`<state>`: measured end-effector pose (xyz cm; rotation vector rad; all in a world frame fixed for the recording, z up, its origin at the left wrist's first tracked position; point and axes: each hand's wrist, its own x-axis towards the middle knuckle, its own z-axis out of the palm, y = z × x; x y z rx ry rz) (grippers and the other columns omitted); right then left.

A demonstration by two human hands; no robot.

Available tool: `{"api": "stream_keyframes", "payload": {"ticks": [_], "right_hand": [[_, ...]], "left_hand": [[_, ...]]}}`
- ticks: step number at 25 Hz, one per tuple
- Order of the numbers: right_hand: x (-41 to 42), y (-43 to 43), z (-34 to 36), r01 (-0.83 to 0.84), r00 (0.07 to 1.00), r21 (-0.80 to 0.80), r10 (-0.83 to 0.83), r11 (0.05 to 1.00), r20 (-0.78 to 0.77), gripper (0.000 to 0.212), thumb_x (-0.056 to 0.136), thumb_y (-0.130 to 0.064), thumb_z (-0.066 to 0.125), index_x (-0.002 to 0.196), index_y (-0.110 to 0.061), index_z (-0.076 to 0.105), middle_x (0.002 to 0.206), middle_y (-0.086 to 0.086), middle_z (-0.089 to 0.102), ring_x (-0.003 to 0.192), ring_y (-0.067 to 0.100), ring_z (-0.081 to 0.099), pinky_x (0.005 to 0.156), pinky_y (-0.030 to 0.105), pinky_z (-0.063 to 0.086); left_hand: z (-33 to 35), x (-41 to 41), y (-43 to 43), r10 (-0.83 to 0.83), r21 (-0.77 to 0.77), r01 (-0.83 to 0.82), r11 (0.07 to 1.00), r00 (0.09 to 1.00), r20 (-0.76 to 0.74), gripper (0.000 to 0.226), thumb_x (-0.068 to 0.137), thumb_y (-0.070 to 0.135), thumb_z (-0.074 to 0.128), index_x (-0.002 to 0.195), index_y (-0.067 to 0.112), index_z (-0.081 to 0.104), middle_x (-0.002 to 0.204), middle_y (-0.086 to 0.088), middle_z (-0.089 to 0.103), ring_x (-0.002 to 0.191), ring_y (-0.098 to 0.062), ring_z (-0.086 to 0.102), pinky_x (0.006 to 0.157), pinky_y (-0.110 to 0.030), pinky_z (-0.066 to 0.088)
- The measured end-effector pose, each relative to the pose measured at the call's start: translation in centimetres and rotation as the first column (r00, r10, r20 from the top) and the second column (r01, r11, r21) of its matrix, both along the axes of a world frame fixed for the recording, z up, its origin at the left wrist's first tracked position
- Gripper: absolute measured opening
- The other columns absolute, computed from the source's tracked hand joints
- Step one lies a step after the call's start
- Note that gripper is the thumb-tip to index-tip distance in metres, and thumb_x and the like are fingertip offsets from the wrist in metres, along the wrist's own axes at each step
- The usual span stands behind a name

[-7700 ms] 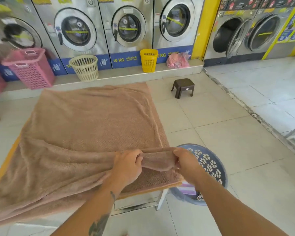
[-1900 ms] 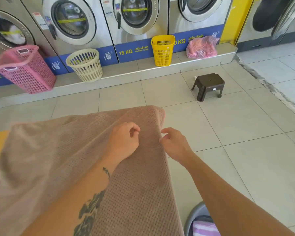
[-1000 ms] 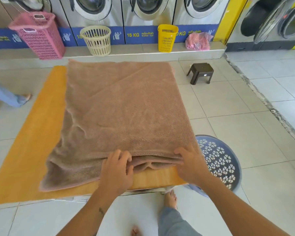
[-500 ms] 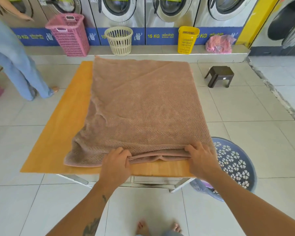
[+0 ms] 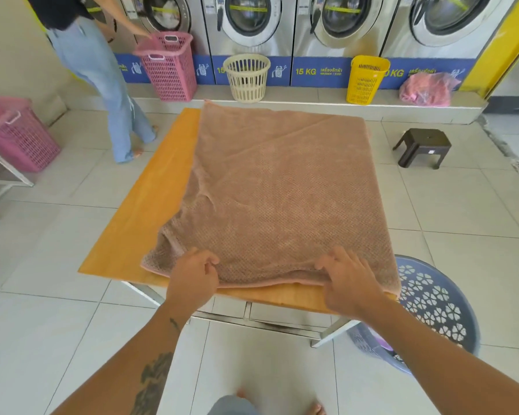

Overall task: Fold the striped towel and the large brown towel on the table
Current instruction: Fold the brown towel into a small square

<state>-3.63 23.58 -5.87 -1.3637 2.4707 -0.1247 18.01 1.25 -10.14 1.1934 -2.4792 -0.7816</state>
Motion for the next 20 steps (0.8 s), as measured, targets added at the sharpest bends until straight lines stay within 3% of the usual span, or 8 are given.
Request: {"api": "stream_keyframes", "payload": {"ticks": [4, 7, 10, 11, 13, 16, 18, 20], "right_hand": [[2.2, -4.3, 0.6, -0.011, 0.986, -0.043, 0.018, 0.999, 0.165, 0.048, 0.086, -0.014, 0.051, 0.132, -0.026, 0.051, 0.135, 0.002, 0.042, 0.129, 0.024, 0.037, 0.104, 0.038, 0.04], [3.7, -8.7, 0.8, 0.008, 0.976, 0.012, -0.01, 1.0, 0.218, 0.054, 0.088, -0.015, 0.053, 0.14, -0.025, 0.046, 0.141, 0.004, 0.04, 0.134, 0.028, 0.034, 0.107, 0.044, 0.039], [7.3, -13.3, 0.0, 0.044, 0.968, 0.046, -0.053, 0.998, 0.245, 0.06, 0.087, -0.018, 0.053, 0.144, -0.028, 0.04, 0.14, 0.004, 0.038, 0.133, 0.03, 0.035, 0.106, 0.045, 0.04], [9.0, -14.7, -0.7, 0.056, 0.966, 0.052, -0.067, 0.997, 0.249, 0.065, 0.085, -0.02, 0.054, 0.147, -0.031, 0.035, 0.142, 0.004, 0.036, 0.134, 0.031, 0.033, 0.107, 0.046, 0.039], [12.3, -17.8, -2.1, 0.08, 0.975, 0.105, -0.1, 0.991, 0.201, 0.075, 0.083, -0.03, 0.056, 0.15, -0.038, 0.024, 0.151, 0.005, 0.026, 0.136, 0.035, 0.026, 0.11, 0.051, 0.034], [15.4, -21.1, -3.1, 0.148, 0.98, 0.248, -0.176, 0.957, 0.094, 0.082, 0.079, -0.042, 0.055, 0.15, -0.046, 0.014, 0.161, 0.004, 0.003, 0.144, 0.04, 0.008, 0.114, 0.059, 0.02], [17.3, -22.4, -3.1, 0.181, 0.97, 0.243, -0.213, 0.953, 0.113, 0.081, 0.079, -0.041, 0.053, 0.15, -0.045, 0.014, 0.163, 0.003, -0.003, 0.146, 0.041, 0.001, 0.116, 0.061, 0.014], [18.9, -23.2, -2.7, 0.164, 0.978, 0.148, -0.18, 0.975, 0.109, 0.077, 0.08, -0.038, 0.052, 0.15, -0.04, 0.019, 0.162, 0.003, 0.003, 0.147, 0.037, 0.005, 0.117, 0.058, 0.014]], "left_hand": [[2.5, 0.6, -4.1, 0.162, 0.047, -0.161, 0.986, 0.987, -0.01, 0.026, 0.087, 0.006, 0.053, 0.095, 0.025, 0.069, 0.111, -0.001, 0.062, 0.095, -0.021, 0.058, 0.085, -0.038, 0.05], [3.7, 0.2, -8.3, 0.257, 0.093, -0.272, 0.958, 0.955, 0.149, 0.039, 0.091, 0.018, 0.047, 0.127, 0.029, 0.056, 0.13, -0.009, 0.048, 0.111, -0.034, 0.051, 0.095, -0.049, 0.047], [2.4, 1.0, -11.2, 0.104, 0.159, -0.181, 0.971, 0.91, 0.401, 0.064, 0.092, 0.029, 0.048, 0.149, 0.037, 0.02, 0.134, -0.013, 0.037, 0.114, -0.038, 0.046, 0.091, -0.048, 0.046], [1.6, 1.5, -11.8, 0.022, 0.188, -0.103, 0.977, 0.92, 0.39, 0.071, 0.093, 0.029, 0.051, 0.151, 0.04, 0.012, 0.129, -0.012, 0.038, 0.105, -0.035, 0.051, 0.083, -0.044, 0.049], [0.7, 2.8, -13.4, -0.123, 0.319, 0.051, 0.947, 0.97, 0.21, 0.08, 0.095, 0.025, 0.056, 0.154, 0.042, 0.004, 0.115, -0.002, 0.048, 0.084, -0.023, 0.059, 0.072, -0.039, 0.054], [1.0, 4.8, -15.3, -0.1, 0.494, 0.088, 0.865, 0.995, -0.004, 0.076, 0.097, 0.029, 0.059, 0.155, 0.033, 0.01, 0.101, 0.017, 0.053, 0.071, 0.001, 0.053, 0.063, -0.017, 0.047], [0.6, 7.1, -16.5, -0.052, 0.489, 0.055, 0.871, 0.998, -0.02, 0.064, 0.098, 0.036, 0.056, 0.152, 0.025, 0.024, 0.101, 0.019, 0.053, 0.079, -0.001, 0.054, 0.068, -0.02, 0.044], [0.2, 8.5, -17.7, -0.031, 0.475, 0.006, 0.88, 0.998, 0.046, 0.032, 0.102, 0.035, 0.046, 0.127, 0.016, 0.051, 0.106, 0.01, 0.057, 0.092, -0.014, 0.056, 0.08, -0.032, 0.045]]}}
